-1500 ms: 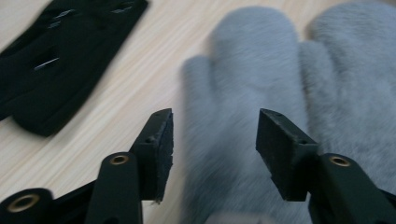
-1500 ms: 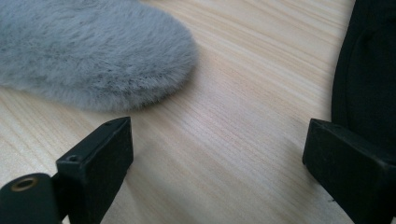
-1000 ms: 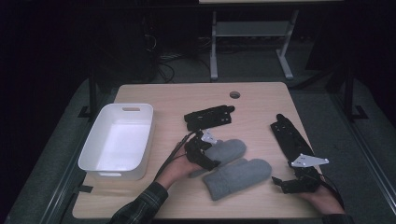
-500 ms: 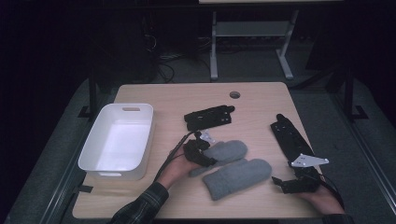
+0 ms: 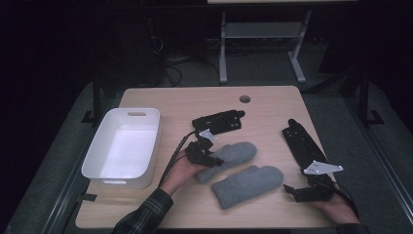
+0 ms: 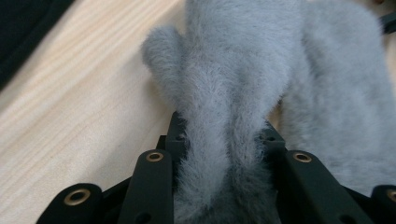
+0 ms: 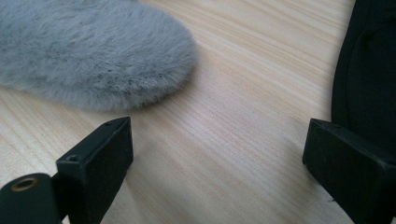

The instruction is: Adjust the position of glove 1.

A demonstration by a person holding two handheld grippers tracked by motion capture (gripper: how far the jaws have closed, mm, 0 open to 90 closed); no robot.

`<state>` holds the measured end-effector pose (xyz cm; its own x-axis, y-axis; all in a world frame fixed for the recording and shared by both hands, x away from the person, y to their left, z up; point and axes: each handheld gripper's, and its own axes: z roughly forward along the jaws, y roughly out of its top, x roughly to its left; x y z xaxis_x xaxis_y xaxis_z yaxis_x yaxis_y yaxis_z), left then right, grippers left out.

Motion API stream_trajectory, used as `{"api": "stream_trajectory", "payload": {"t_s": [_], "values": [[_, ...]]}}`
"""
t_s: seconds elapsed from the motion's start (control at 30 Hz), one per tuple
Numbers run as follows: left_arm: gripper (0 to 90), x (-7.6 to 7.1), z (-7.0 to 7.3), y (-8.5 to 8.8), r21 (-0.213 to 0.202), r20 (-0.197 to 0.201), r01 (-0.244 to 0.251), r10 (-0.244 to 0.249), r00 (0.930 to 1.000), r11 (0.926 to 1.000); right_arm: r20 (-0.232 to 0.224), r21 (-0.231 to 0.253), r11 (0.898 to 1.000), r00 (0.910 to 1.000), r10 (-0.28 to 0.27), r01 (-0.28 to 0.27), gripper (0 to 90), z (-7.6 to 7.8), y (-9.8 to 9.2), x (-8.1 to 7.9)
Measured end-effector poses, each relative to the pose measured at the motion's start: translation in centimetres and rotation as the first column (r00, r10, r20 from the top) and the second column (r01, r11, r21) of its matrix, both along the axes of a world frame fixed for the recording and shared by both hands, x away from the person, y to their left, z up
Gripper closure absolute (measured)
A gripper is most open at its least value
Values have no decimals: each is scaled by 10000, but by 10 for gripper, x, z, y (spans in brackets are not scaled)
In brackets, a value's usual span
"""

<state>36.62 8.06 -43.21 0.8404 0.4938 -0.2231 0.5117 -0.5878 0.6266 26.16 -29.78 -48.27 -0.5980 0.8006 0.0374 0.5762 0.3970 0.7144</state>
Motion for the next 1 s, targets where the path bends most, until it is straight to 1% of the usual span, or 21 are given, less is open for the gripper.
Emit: {"api": "stream_trajectory", "payload": {"t_s": [0.03,0.07,0.1,0.17,0.2,0.23,0.27,0.3,0.33,0.37,0.4,0.47,0.5,0.57,0.6,0.63,0.67,0.7,0.77,0.87,1.0], "values": [[659,0,3,1,3,17,76,-76,10000,10000,-1,-6,10000,10000,3,-3,83,0,0,0],[659,0,3,1,3,17,76,-76,10000,10000,-2,-7,10000,10000,3,-3,83,0,0,0],[659,-3,8,1,-181,42,50,-49,10000,9998,0,-10,10000,10000,4,-4,83,0,0,0],[659,-4,11,1,-199,-7,130,-130,9999,9997,-1,-11,10000,10000,5,-5,83,0,0,0],[659,-6,16,0,-425,-95,158,-162,9998,9990,0,-12,10000,10000,5,-5,83,0,0,0],[659,-6,16,0,-425,-95,158,-162,9998,9990,0,-12,10000,10000,5,-5,83,0,0,0],[659,-9,21,-3,-589,-219,219,-232,9995,9980,1,-11,10000,10000,5,-5,83,0,0,0],[659,-11,23,-4,-691,-243,232,-249,9994,9973,12,-16,10000,10000,18,-18,83,0,0,0],[659,-11,23,-4,-691,-243,232,-249,9994,9973,2,-11,10000,10000,9,-9,83,0,0,0],[658,-14,26,-8,-785,-294,348,-372,9989,9963,3,-12,10000,10000,9,-9,83,0,0,0],[658,-14,26,-8,-785,-294,348,-372,9989,9963,3,-12,10000,10000,9,-9,83,0,0,0],[657,-20,29,-16,-801,-208,520,-539,9983,9954,1,-11,10000,10000,5,-5,83,0,0,0],[657,-20,29,-16,-801,-208,520,-539,9983,9954,1,-11,10000,10000,5,-5,83,0,0,0],[656,-24,31,-22,-702,-200,634,-649,9977,9955,5,-12,10000,10000,8,-8,83,0,0,0],[656,-27,31,-27,-770,-268,645,-667,9974,9949,7,-12,10000,10000,9,-9,83,0,0,0],[655,-27,31,-27,-770,-268,645,-667,9974,9949,7,-12,10000,10000,9,-9,83,0,0,0],[655,-29,32,-30,-758,-326,747,-774,9965,9943,7,-12,10000,10000,9,-9,83,0,0,0],[654,-31,31,-34,-833,-375,764,-797,9961,9936,10,-12,10000,10000,8,-8,83,0,0,0],[654,-33,31,-36,-781,-390,777,-809,9960,9939,11,-14,10000,10000,12,-12,83,0,0,0],[650,-38,29,-45,-669,-453,947,-979,9942,9933,8,-12,10000,10000,10,-10,83,0,0,0],[650,-43,24,-54,-531,-505,1024,-1051,9932,9933,4,-10,10000,10000,7,-7,83,0,0,0]]}}
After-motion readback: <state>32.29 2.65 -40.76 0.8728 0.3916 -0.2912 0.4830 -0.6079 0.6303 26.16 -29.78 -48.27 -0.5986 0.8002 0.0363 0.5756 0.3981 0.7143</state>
